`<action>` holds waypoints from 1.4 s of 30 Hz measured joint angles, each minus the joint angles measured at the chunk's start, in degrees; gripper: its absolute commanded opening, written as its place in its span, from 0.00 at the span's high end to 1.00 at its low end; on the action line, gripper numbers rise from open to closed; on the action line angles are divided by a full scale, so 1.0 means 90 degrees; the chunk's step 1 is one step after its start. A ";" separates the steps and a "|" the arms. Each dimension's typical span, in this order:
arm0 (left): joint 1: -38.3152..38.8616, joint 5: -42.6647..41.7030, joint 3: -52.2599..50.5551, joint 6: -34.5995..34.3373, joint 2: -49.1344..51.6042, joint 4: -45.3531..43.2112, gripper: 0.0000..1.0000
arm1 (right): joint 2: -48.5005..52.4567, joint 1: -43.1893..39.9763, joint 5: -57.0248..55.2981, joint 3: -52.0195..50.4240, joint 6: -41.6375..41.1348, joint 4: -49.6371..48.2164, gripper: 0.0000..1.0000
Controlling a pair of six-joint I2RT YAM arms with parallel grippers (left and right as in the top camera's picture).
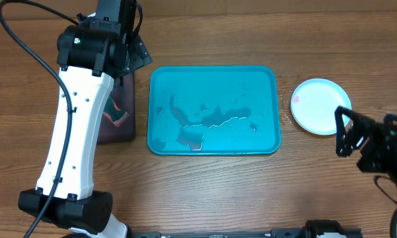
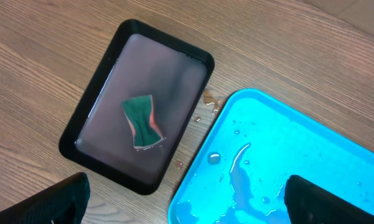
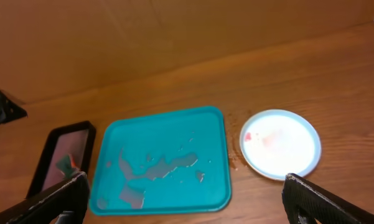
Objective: Clean dirty plates on tray and stack at the side
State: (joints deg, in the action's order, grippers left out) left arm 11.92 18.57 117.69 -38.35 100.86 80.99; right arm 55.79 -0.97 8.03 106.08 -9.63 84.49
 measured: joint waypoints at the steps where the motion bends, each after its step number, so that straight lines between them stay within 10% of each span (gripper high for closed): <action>1: 0.0000 0.0000 0.0000 0.0000 0.0000 0.0000 0.00 | -0.0017 0.0000 -0.0046 0.0000 0.0027 0.0053 0.00; 8: 0.0000 -0.0005 0.0000 0.0000 0.0000 0.0000 0.00 | -0.0245 0.0000 -0.0913 -0.0787 0.0197 -0.1054 0.00; 28: 0.0000 -0.0046 0.0000 0.0000 0.0000 0.0002 0.00 | -0.4724 0.0051 0.0104 -1.0552 0.1073 -0.9634 0.00; 42: 0.0000 -0.0046 0.0000 0.0000 0.0000 -0.0019 0.00 | -0.6101 0.0095 0.0005 -1.1669 0.1073 -0.8891 0.00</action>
State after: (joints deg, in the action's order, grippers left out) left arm 11.92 18.15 117.69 -38.35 100.86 80.82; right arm 0.89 -0.12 8.08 1.06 0.03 4.47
